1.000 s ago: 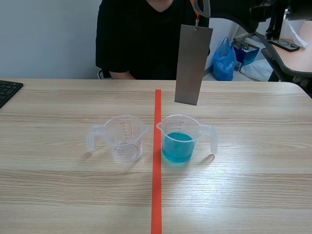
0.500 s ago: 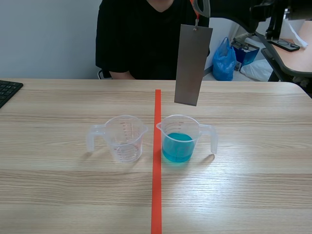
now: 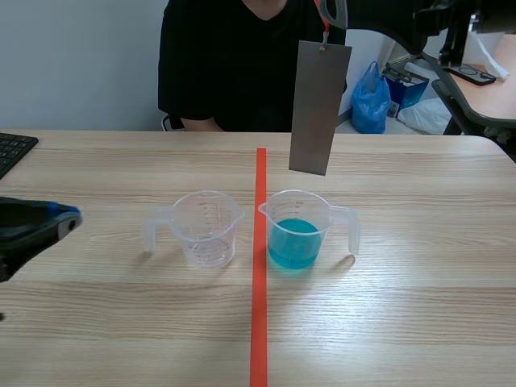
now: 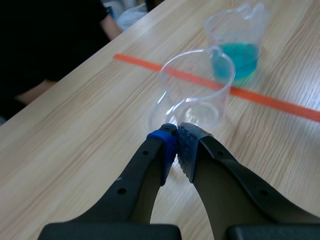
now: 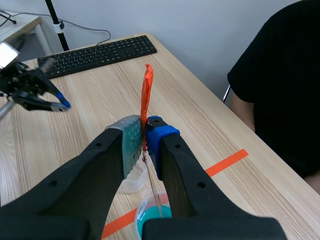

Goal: Do the redox reaction experiment.
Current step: 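Raise the plate and point at it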

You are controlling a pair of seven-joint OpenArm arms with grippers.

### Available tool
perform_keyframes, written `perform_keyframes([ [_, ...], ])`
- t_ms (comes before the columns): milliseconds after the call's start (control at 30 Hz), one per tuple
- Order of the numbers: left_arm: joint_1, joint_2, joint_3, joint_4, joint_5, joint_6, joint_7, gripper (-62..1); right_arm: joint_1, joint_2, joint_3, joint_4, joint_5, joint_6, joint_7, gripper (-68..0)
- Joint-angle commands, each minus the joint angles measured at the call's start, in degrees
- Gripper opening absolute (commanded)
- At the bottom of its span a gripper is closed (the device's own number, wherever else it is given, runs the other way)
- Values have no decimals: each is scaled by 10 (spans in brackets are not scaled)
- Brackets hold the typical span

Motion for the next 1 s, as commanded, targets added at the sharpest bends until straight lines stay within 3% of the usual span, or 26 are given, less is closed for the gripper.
perform_keyframes([
  [0, -30, 11, 26, 8, -24, -1, 13, -569, 9, 7, 7, 5, 12, -2, 8, -660],
  [200, -134, 52, 154, 8, -73, -1, 106, -569, 9, 7, 7, 5, 12, -2, 8, -660],
  [400, -189, 111, 206, 8, -122, -1, 184, -569, 9, 7, 7, 5, 12, -2, 8, -660],
  [967, -225, 207, 214, 7, -122, -1, 265, -569, 9, 7, 7, 5, 12, -2, 8, -660],
])
